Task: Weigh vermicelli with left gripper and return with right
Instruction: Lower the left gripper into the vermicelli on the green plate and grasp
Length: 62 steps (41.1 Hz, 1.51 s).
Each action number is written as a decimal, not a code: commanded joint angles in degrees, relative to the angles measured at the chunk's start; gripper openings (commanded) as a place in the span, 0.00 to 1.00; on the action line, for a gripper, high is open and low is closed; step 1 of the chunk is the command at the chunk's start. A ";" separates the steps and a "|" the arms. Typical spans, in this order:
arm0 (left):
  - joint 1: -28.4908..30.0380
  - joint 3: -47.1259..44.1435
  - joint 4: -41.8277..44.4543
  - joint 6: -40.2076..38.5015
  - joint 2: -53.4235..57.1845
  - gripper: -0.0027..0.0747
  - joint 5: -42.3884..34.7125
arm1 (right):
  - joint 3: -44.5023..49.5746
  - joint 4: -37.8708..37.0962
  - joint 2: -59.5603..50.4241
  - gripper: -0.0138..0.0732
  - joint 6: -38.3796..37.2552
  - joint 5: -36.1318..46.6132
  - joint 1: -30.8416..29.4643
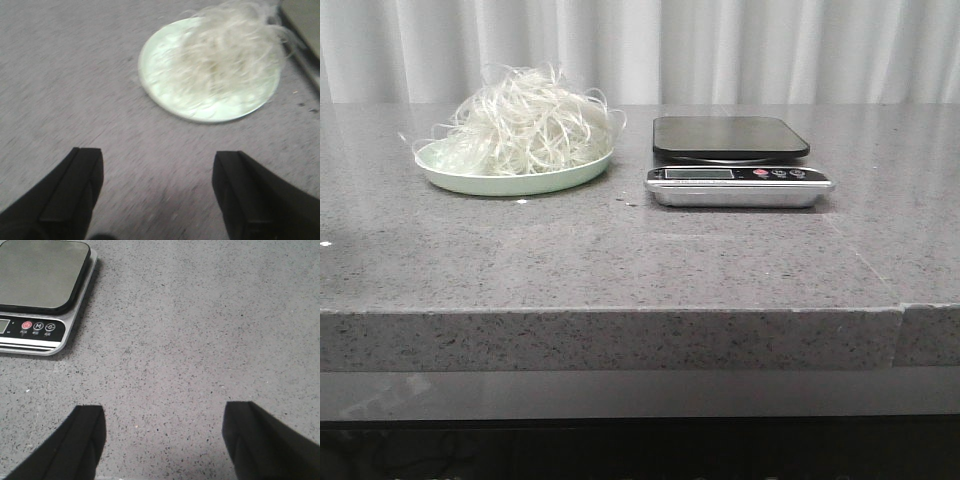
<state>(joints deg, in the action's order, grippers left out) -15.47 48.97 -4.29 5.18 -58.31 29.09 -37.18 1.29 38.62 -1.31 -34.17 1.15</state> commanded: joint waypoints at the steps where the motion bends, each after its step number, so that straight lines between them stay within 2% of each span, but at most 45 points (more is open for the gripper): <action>1: -3.16 3.55 -0.42 0.03 -3.60 0.71 -9.06 | -1.54 0.08 0.36 0.83 0.16 4.09 -0.25; 7: -5.57 7.09 -0.42 0.03 -10.53 0.71 -12.81 | -1.54 0.08 0.36 0.83 0.16 4.20 -0.25; 27: -8.02 23.91 -0.43 0.03 -31.97 0.71 -12.71 | -1.54 0.08 0.36 0.83 0.16 4.53 -0.25; 35: -8.02 27.61 4.29 0.03 -37.12 0.71 -12.82 | -1.54 0.08 0.36 0.83 0.16 4.53 -0.25; 46: -8.02 29.40 4.29 0.03 -40.87 0.71 -13.21 | -1.54 0.08 0.36 0.83 0.16 4.53 -0.25; 50: -8.02 29.40 4.29 0.03 -40.87 0.63 -13.21 | -1.54 0.08 0.36 0.83 0.16 4.59 -0.25; 55: -7.92 29.40 4.29 0.03 -40.87 0.46 -12.88 | -1.54 0.08 0.36 0.83 0.16 4.59 -0.25; 62: -7.92 29.40 4.29 0.03 -40.87 0.28 -12.61 | -1.54 0.08 0.36 0.83 0.16 4.70 -0.25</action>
<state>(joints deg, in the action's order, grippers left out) -23.20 76.32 0.00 5.27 -101.67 19.61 -37.18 1.29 38.62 -1.31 -33.81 1.15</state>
